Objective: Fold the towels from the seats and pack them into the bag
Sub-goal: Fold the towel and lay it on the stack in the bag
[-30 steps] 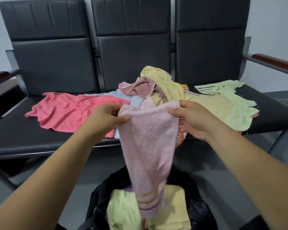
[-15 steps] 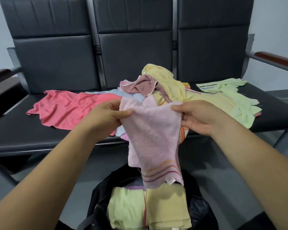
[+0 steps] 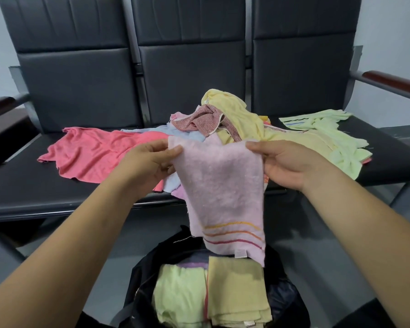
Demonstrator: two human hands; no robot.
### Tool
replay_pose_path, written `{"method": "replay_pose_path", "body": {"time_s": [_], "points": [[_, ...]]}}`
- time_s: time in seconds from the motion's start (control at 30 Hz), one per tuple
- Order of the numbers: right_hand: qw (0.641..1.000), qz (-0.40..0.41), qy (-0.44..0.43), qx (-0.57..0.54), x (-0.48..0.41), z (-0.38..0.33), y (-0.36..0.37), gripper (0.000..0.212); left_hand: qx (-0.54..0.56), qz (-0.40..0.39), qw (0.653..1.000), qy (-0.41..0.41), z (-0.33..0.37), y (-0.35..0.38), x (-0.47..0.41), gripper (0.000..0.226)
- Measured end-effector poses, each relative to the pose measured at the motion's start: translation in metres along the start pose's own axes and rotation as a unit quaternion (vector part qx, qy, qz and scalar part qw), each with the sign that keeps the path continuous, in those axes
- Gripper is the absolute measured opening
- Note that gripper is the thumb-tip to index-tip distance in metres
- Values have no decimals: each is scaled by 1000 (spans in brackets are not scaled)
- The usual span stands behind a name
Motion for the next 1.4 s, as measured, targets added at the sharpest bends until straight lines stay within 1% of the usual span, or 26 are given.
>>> {"method": "replay_pose_path", "body": {"time_s": [0.07, 0.13, 0.2, 0.23, 0.3, 0.4, 0.47, 0.53, 0.57, 0.6, 0.63, 0.67, 0.7, 0.77, 0.83, 0.87, 0.93, 1.03, 1.1, 1.17, 1.23, 1.3, 1.37, 1.4], "points": [[995, 67, -50, 57, -2, -8, -14, 27, -35, 7, 999, 31, 3, -3, 1, 18], [980, 132, -93, 113, -1, -16, -27, 15, -143, 37, 986, 78, 10, -9, 2, 17], [973, 146, -105, 142, -1, -18, -30, 16, -231, 76, 963, 116, 19, -12, 5, 14], [972, 145, -107, 149, 0, -18, -30, 18, -240, 92, 958, 124, 22, -13, 6, 14], [972, 140, -109, 153, -1, -16, -28, 16, -214, 97, 965, 112, 21, -13, 4, 18], [979, 139, -98, 117, -3, -11, -29, 11, -182, 85, 976, 81, 12, -12, -1, 31], [986, 128, -74, 79, -5, -5, -29, 19, -176, 89, 978, 68, 5, -15, -5, 36], [995, 82, -37, 39, -7, 2, -23, 38, -145, 68, 986, 53, 1, -12, -5, 34], [998, 51, -23, 31, -7, 5, -18, 44, -117, 42, 991, 42, -1, -8, -5, 30], [999, 27, -17, 36, -7, 6, -15, 45, -86, 12, 996, 29, -3, -4, -4, 25], [998, 20, -21, 50, -7, 6, -15, 42, -59, -12, 998, 23, -5, -1, -3, 27], [997, 31, -31, 67, -9, 4, -18, 38, -53, -20, 998, 22, -6, -1, -4, 31], [994, 56, -46, 82, -10, 2, -22, 35, -73, -6, 997, 23, -7, -5, -5, 30], [984, 114, -82, 111, -10, -2, -32, 25, -168, 59, 983, 39, -5, -19, -6, 19], [971, 143, -112, 154, -8, -6, -35, 12, -237, 105, 964, 57, -2, -26, -5, 9], [964, 151, -122, 183, -6, -8, -35, 9, -244, 115, 961, 66, 0, -27, -4, 6], [952, 164, -137, 221, -4, -12, -35, 7, -226, 121, 963, 84, 3, -27, -3, 8], [960, 152, -149, 181, -2, -14, -32, 8, -163, 102, 976, 100, 9, -21, 0, 20], [965, 144, -157, 154, 0, -15, -29, 10, -105, 76, 985, 111, 11, -15, 2, 26], [963, 145, -181, 139, 1, -18, -27, 14, -57, 54, 989, 122, 14, -10, 4, 21], [965, 111, -203, 124, 1, -22, -21, 23, -32, 48, 989, 133, 16, -7, 4, 14], [969, 38, -200, 141, 0, -20, -8, 44, -30, 59, 986, 152, 21, -5, 5, 16], [962, -15, -184, 201, 1, -14, 3, 73, -54, 60, 983, 167, 26, -2, 6, 31], [953, -26, -182, 240, 1, -12, 6, 84, -79, 44, 981, 169, 27, 0, 6, 42]]}}
Point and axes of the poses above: each hand's wrist, its own x-axis away from the middle knuckle, its own y-axis out of the palm, z = x × y, the point moved 8 cm from there along -x, towards the middle knuckle, and after that the axes turned 6 degrees about -x, right-handed, at the moved point
